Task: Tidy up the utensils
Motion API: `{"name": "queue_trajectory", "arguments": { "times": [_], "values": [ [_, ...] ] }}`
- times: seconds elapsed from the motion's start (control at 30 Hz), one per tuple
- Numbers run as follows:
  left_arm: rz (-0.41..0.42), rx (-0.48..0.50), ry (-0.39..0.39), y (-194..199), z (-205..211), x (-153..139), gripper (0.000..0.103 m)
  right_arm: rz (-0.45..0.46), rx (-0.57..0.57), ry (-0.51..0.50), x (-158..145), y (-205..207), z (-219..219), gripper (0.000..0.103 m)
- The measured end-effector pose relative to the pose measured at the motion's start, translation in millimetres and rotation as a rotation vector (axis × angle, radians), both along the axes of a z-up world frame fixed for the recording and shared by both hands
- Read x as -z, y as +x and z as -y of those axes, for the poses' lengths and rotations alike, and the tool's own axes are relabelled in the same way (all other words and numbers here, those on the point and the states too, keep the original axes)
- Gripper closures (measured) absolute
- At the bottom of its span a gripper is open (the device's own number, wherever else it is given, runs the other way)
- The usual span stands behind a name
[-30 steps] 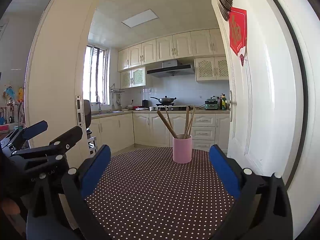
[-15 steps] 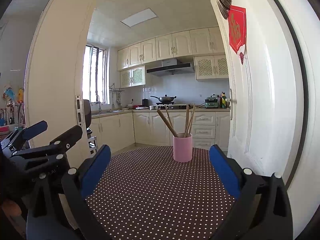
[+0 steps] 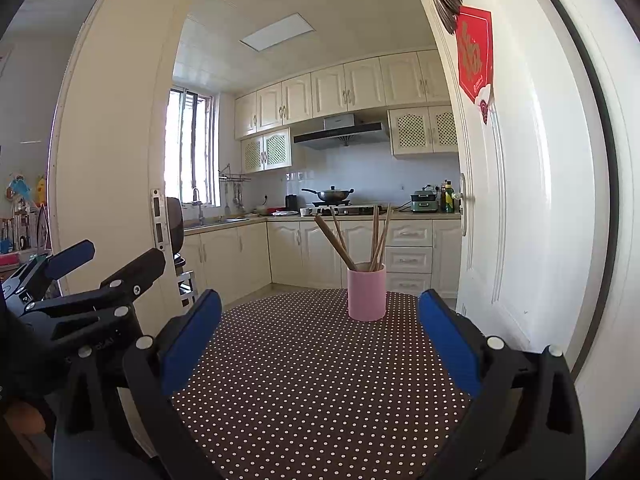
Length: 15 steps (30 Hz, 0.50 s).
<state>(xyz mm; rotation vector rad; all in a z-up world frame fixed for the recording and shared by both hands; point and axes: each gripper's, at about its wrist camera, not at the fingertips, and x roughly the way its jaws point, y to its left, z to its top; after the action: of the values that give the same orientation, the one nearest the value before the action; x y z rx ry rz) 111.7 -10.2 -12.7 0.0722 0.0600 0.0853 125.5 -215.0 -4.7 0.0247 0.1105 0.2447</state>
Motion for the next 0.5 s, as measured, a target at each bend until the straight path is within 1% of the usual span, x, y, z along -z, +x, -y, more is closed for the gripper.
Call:
{"name": "queue_trajectory", "arguments": {
  "times": [0.5],
  "values": [
    [0.004, -0.003, 0.002, 0.9, 0.5, 0.6, 0.007, -0.003, 0.001, 0.002, 1.0, -0.7, -0.6, 0.008]
  ]
}}
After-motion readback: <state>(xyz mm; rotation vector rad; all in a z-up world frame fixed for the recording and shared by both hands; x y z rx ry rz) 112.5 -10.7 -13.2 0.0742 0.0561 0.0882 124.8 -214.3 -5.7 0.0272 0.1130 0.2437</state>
